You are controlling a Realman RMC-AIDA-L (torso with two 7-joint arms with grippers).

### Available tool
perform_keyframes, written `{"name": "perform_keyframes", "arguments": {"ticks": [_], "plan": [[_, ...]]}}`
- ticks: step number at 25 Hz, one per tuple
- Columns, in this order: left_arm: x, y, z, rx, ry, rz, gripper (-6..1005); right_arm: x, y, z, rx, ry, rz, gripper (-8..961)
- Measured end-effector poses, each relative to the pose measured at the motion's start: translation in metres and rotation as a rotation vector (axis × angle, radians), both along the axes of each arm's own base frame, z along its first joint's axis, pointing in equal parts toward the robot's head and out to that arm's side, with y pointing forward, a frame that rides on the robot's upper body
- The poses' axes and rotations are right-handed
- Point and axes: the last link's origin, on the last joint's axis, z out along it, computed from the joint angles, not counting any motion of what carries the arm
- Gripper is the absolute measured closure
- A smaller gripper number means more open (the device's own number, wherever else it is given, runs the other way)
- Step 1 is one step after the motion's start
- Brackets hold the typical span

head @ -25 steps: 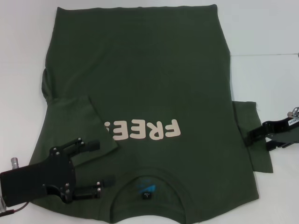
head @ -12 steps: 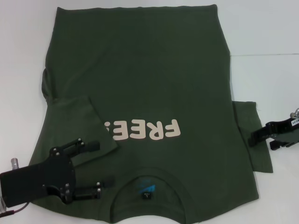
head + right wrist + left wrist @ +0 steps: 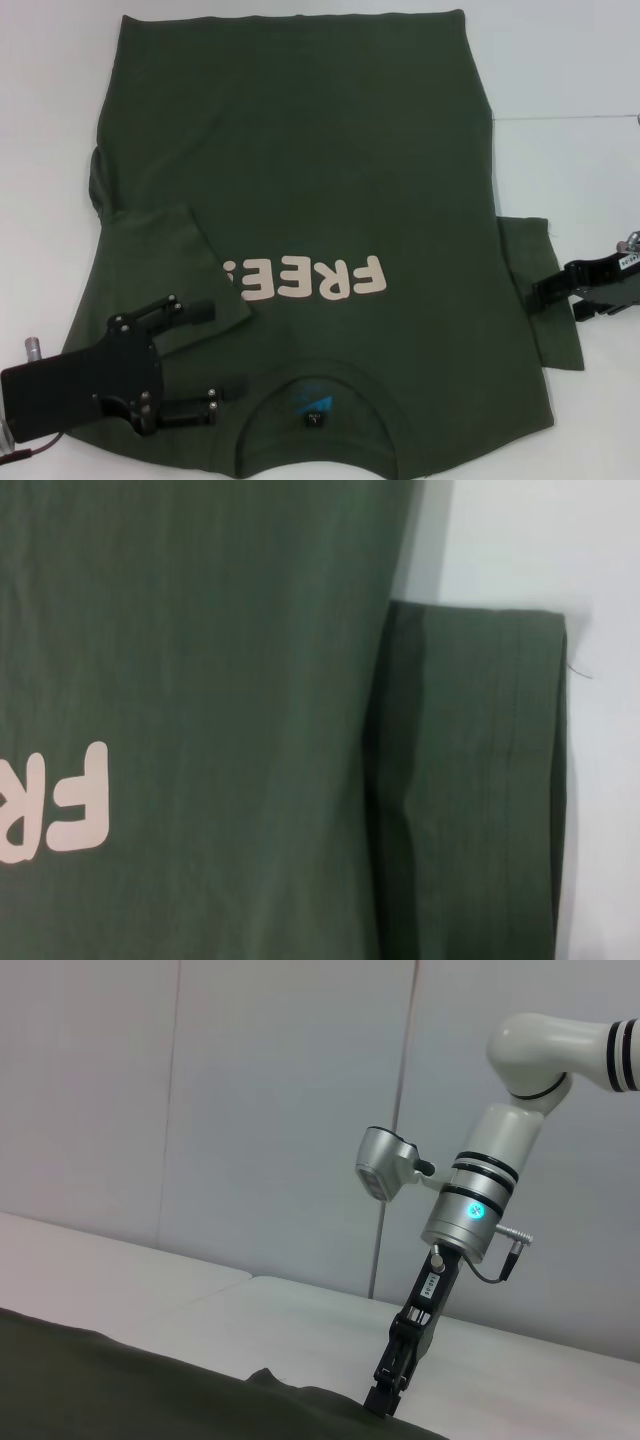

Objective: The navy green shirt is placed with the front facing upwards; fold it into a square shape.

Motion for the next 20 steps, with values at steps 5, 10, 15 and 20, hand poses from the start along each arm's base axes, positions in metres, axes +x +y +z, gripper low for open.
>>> {"name": "perform_keyframes", "arguments": {"ticks": [5,10,15,20], "plan": [[0.0001,0.0002,0.0000,0.000,0.000,0.000,54,-0.0006,0.0001,-0.0006,-0.001,0.000,0.002,177],[0.0001,0.0002,0.0000,-0.001,0.000,0.001,54,-0.0010,-0.0003,-0.0016,-0.004,0.003,0.002,177],[0.0001,0.0002,0.0000,0.000,0.000,0.001,54,-0.0027,-0.0006,-0.0031,-0.012,0.007,0.003,177],[0.0001,-0.0004,-0.0016,-0.006,-0.007,0.005,54,-0.0036,-0.0014,-0.0054,-0.021,0.015,0.000,177]]}}
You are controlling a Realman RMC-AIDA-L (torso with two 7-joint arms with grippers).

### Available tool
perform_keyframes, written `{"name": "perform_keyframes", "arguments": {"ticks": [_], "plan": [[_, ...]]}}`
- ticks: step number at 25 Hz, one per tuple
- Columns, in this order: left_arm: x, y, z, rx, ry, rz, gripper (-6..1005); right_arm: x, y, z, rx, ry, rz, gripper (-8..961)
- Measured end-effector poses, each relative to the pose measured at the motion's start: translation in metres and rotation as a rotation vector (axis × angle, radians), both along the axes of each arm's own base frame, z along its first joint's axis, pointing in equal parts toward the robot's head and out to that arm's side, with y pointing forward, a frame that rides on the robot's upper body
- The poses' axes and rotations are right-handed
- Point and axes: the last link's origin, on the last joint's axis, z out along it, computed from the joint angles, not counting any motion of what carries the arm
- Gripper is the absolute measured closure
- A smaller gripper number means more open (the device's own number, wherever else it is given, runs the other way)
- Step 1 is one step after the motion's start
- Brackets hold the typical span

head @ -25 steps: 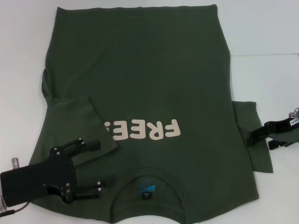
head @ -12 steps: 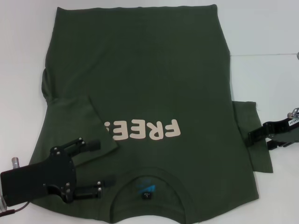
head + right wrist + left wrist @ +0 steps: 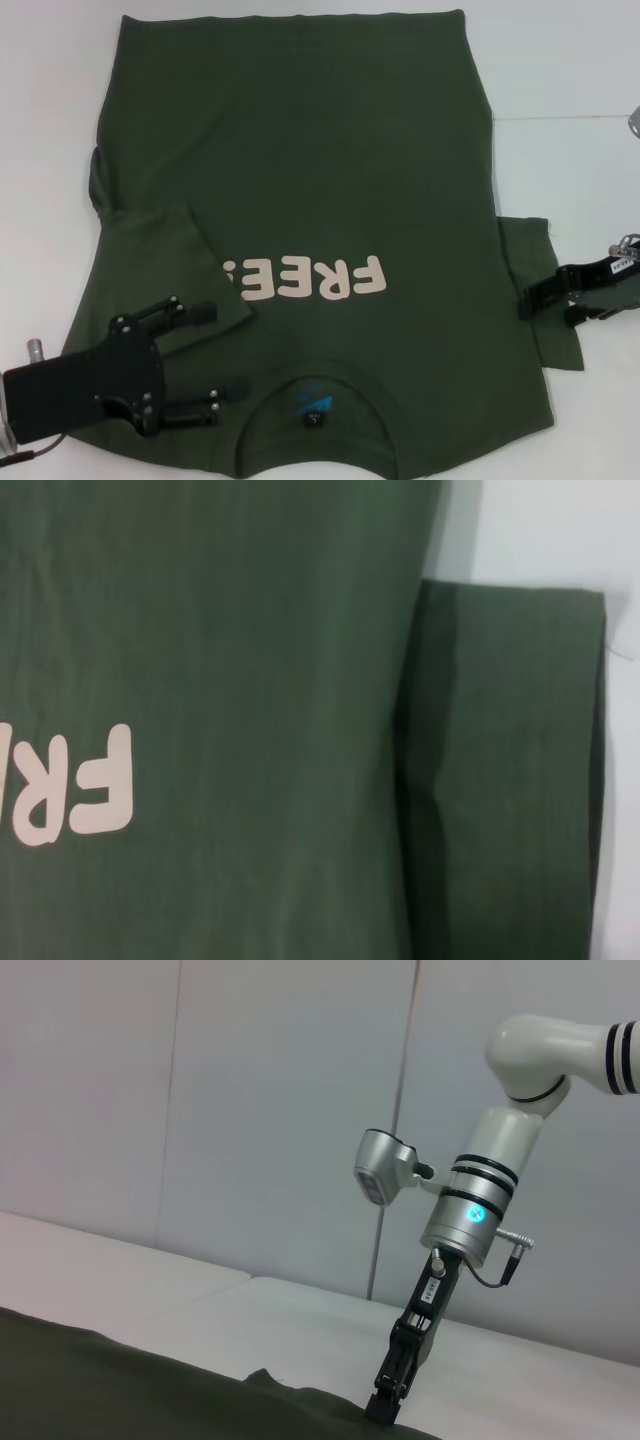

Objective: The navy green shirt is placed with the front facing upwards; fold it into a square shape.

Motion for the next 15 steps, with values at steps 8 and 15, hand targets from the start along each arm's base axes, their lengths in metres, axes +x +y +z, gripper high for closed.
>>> {"name": "perform_keyframes", "arguments": {"ticks": [8,15], "plan": [[-0.0001,0.0001,-0.0001,-0.001,-0.001,0.001,54,-0.0046,-0.0002,-0.0025,-0.003,0.035,0.010,178],[0.0000,-0.0001,0.0000,-0.001,-0.003,0.001,54,-0.0015,0.0040,0.0068,0.023,0.015,0.018,178]]}}
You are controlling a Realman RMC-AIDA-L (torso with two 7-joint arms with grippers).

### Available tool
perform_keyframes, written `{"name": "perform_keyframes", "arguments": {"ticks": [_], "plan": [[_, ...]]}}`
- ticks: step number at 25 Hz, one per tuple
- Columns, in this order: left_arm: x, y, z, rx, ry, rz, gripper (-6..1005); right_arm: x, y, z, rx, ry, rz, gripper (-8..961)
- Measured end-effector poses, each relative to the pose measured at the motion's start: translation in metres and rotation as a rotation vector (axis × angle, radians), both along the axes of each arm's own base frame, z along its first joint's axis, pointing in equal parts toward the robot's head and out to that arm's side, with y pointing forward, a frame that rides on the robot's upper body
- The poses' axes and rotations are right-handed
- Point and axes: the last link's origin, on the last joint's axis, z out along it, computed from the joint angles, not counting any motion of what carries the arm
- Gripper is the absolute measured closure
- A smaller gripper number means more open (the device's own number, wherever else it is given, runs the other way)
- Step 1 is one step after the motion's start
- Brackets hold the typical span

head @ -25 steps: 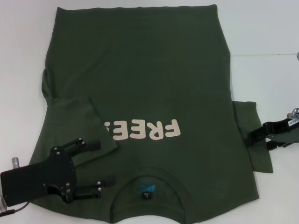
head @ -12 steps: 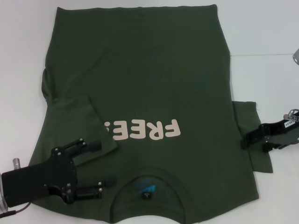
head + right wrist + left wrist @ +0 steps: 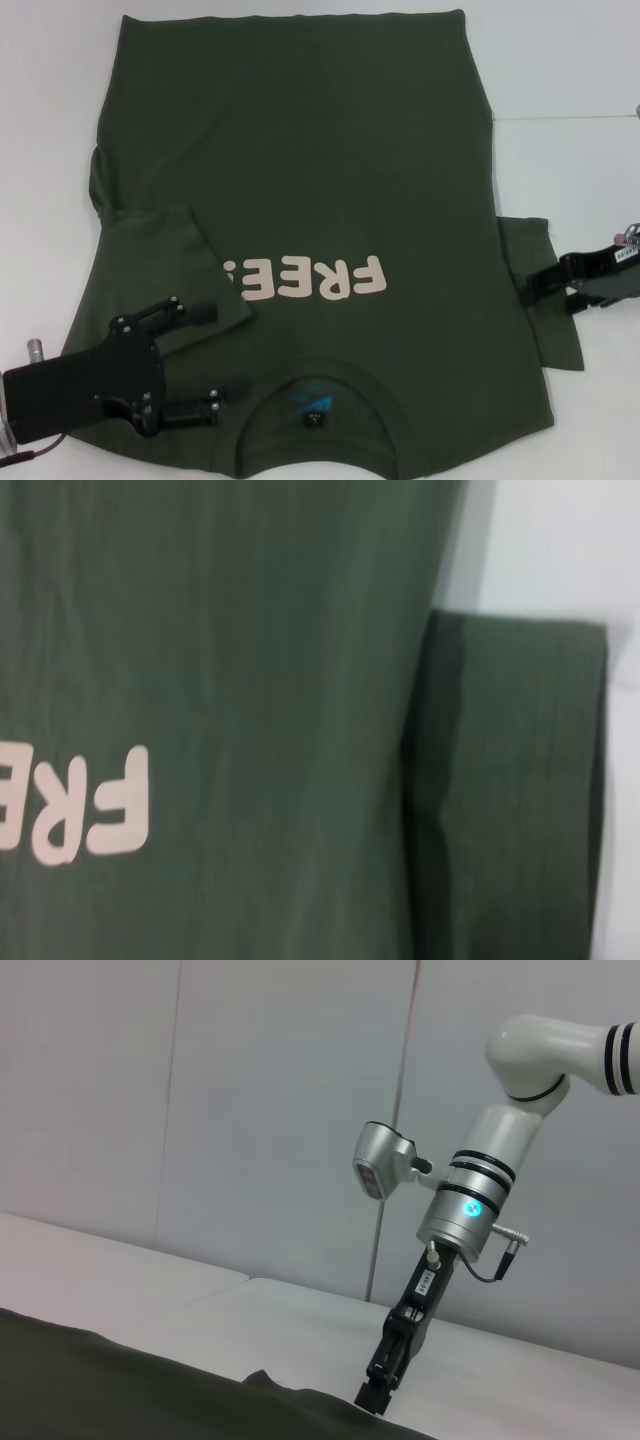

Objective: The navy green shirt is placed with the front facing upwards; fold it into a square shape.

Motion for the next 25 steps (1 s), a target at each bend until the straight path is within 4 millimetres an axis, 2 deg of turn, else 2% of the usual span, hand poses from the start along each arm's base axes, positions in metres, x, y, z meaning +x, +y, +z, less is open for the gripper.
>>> {"name": "perform_keyframes", "arguments": {"ticks": [8,25], "plan": [[0.000,0.000,0.000,-0.001,0.000,-0.001,53,0.000,0.010,0.002,0.037,-0.053,0.032,178],[0.000,0.001,0.001,0.005,-0.001,0.002,54,0.002,0.013,-0.003,0.061,-0.071,0.050,178]]}}
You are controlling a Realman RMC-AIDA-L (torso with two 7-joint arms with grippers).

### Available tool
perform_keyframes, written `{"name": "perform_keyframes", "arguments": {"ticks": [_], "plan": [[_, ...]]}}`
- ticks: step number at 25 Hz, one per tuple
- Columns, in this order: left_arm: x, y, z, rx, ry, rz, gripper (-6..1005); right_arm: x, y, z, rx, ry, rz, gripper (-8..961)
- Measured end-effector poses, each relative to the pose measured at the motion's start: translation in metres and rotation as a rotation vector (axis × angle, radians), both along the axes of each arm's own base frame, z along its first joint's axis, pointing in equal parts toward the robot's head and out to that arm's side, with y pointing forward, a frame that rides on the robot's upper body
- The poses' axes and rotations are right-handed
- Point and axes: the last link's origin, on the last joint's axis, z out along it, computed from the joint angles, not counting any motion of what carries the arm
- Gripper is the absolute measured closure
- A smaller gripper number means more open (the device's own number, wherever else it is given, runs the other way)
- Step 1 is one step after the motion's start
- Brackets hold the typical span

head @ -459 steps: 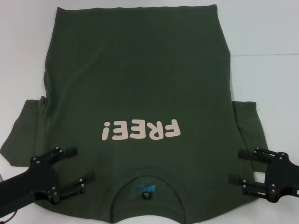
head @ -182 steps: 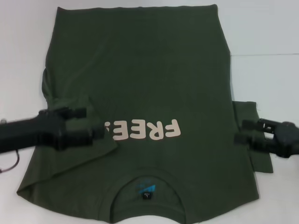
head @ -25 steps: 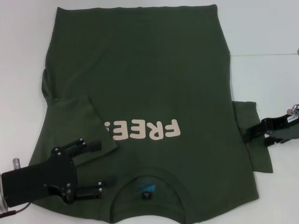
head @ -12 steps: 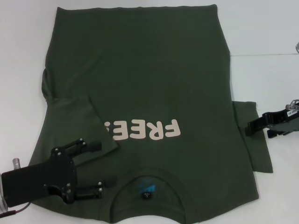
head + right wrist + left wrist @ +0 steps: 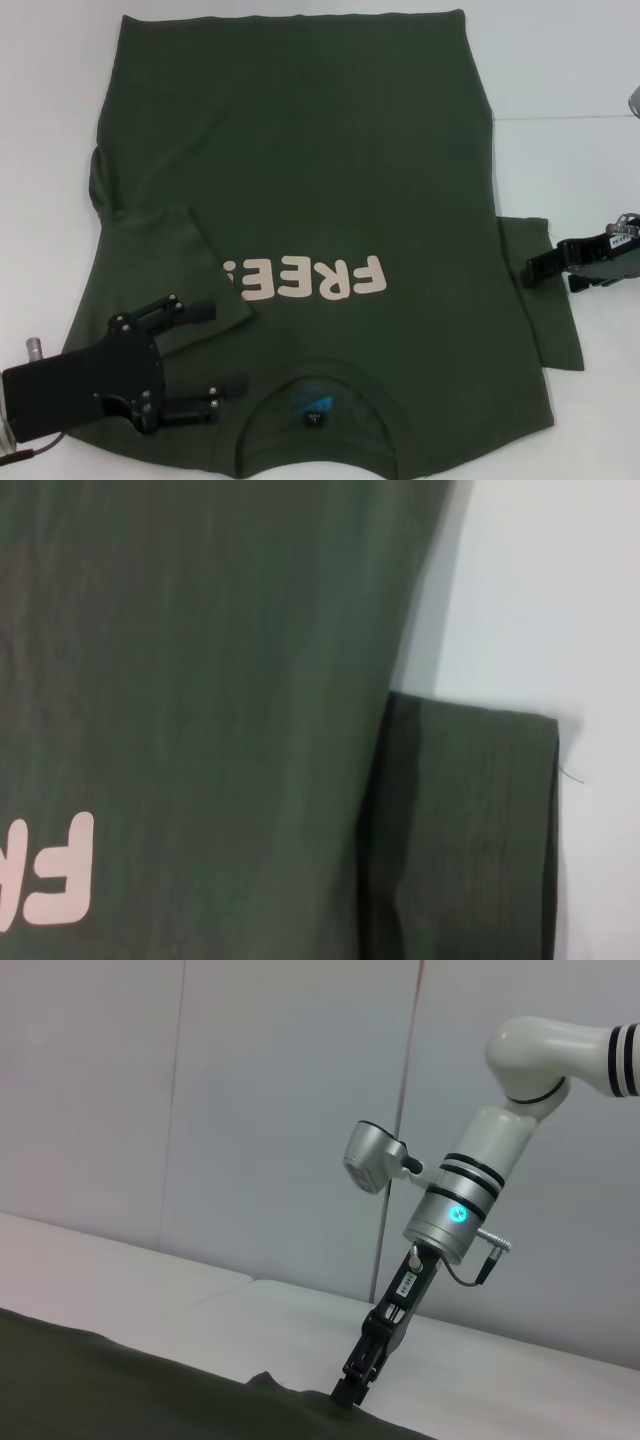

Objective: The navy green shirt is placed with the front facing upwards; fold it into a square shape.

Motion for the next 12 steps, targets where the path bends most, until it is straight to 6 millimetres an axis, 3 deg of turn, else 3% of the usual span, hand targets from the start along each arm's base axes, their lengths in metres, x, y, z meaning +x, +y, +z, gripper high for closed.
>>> {"name": "perform_keyframes", "arguments": {"ticks": [12], "plan": [[0.0001,0.0015,-0.0002,0.004,0.004,0.002,54,-0.0007,-0.0001,-0.0031,0.000,0.002,0.002,185]]}}
